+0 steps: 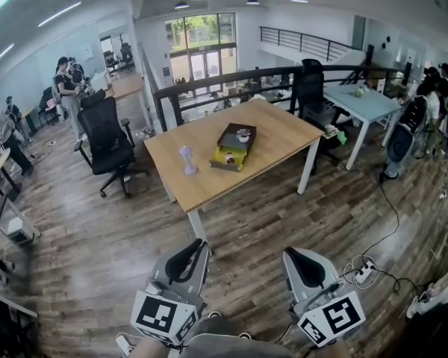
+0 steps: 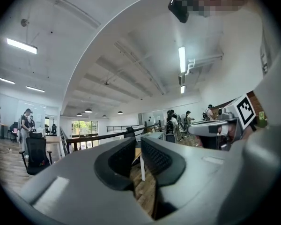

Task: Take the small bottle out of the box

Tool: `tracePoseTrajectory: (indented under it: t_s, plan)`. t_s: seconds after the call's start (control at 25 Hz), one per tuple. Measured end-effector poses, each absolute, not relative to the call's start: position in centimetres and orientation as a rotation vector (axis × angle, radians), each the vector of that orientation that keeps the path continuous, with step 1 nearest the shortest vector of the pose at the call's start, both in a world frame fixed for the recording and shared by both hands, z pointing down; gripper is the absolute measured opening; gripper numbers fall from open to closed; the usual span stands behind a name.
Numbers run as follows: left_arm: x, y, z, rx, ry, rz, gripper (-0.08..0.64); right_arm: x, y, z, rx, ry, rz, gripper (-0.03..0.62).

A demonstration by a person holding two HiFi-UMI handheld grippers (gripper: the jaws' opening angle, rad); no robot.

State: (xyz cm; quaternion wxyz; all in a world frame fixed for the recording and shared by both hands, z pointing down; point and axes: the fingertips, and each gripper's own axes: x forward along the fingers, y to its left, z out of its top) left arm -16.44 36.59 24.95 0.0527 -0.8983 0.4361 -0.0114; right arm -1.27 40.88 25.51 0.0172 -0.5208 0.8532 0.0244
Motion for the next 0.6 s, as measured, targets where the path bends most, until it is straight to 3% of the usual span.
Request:
tracePoseTrajectory:
  t_s: [0.08, 0.2, 0.6]
  plan:
    - [-16.5, 36.2, 25.1, -2.73, 1.357, -0.015, 0.163, -1.1, 40.8, 25.9, -1.616, 2.654, 0.065, 0.015]
    - [-16.5, 35.5, 25.1, -2.732, 1.373, 0.015, 0.255, -0.9, 40.2, 26.3, -1.622, 2.659, 0.056, 0.015]
    - [-15.5, 30.2, 26.1, -2.75, 1.362, -0.009, 0.265, -0.1, 35.4, 27.7, -1.653, 2.665, 0.005, 0.015]
